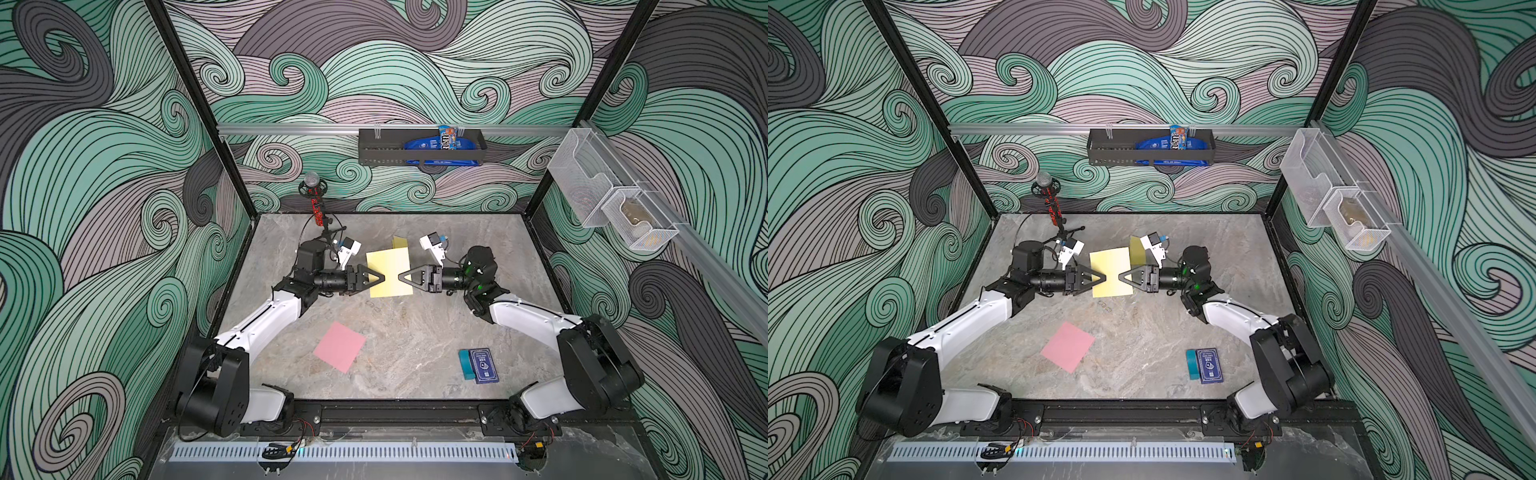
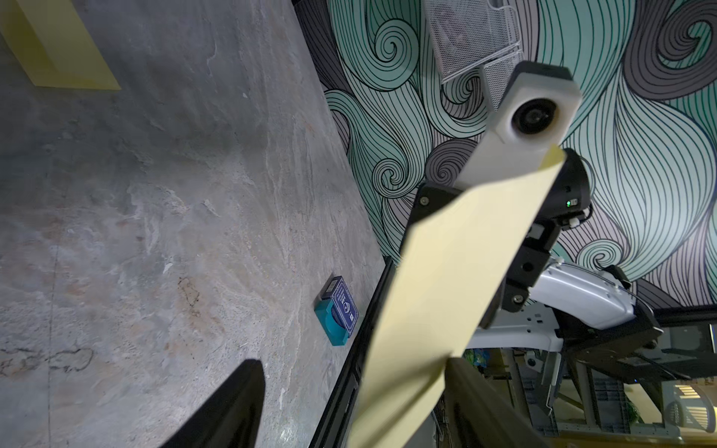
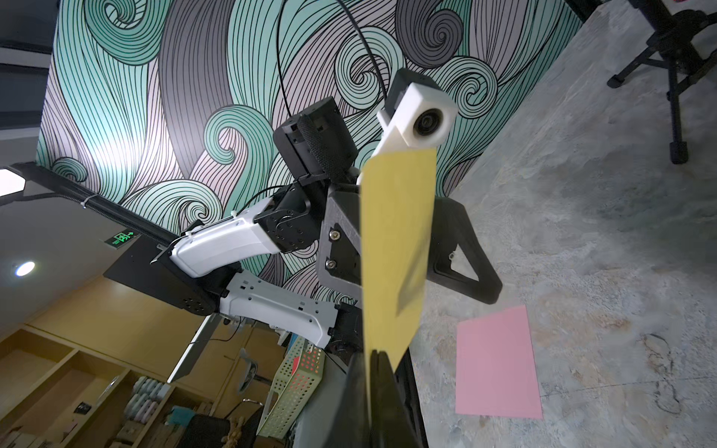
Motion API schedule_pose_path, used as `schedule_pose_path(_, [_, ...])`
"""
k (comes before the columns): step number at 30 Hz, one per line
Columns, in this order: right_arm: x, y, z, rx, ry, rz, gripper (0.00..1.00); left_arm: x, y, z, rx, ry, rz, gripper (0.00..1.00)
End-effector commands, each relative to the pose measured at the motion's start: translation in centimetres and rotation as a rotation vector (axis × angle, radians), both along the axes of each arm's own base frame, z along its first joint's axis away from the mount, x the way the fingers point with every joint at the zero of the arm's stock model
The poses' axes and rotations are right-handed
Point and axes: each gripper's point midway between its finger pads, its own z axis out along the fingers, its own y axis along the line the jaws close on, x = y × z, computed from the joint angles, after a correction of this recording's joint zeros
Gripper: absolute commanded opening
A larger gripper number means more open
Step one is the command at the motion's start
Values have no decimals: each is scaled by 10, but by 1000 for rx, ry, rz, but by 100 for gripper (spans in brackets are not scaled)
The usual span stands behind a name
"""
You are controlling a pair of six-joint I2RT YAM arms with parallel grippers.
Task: Fold the square paper along the opposite sides
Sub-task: Pick up the paper from the center of the board.
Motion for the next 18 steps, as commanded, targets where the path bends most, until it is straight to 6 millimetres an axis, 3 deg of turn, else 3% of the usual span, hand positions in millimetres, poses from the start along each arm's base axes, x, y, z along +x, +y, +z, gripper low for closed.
schedule_pose_path(1, [-5,4,-1,-5,15,32,0,-12,-3,35,-87,-91,-59,74])
schedule_pose_path(5, [-3,2,-10,-43,22,26,0,-12,2,40,-81,-105,-37,59])
schedule_pose_path(12, [-6,-7,-8,-81,3,2,0,-6,8,32,-51,-97,4,30])
schedule_pose_path(18, [-10,-11,-10,-93,7,-7,0,-3,10,30,-38,-99,20,14])
